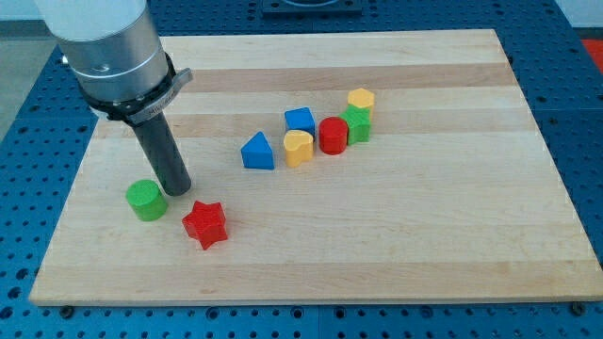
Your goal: Move the red star towards the left of the green circle
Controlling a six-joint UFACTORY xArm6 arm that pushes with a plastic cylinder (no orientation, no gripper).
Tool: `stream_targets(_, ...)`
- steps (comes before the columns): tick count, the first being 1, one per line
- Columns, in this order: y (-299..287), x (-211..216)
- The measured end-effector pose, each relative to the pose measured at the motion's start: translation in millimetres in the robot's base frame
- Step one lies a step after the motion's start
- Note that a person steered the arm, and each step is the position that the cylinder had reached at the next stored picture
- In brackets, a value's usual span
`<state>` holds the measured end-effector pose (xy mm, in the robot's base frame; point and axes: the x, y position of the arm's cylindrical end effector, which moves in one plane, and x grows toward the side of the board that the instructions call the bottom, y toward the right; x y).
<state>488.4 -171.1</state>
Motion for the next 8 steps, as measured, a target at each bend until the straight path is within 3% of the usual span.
stream_targets(3, -25.0, 53.3)
stream_targets(4, -25.0, 52.0)
stream_targets(5, -24.4, 21.7)
stream_targets(8, 87.4, 36.0)
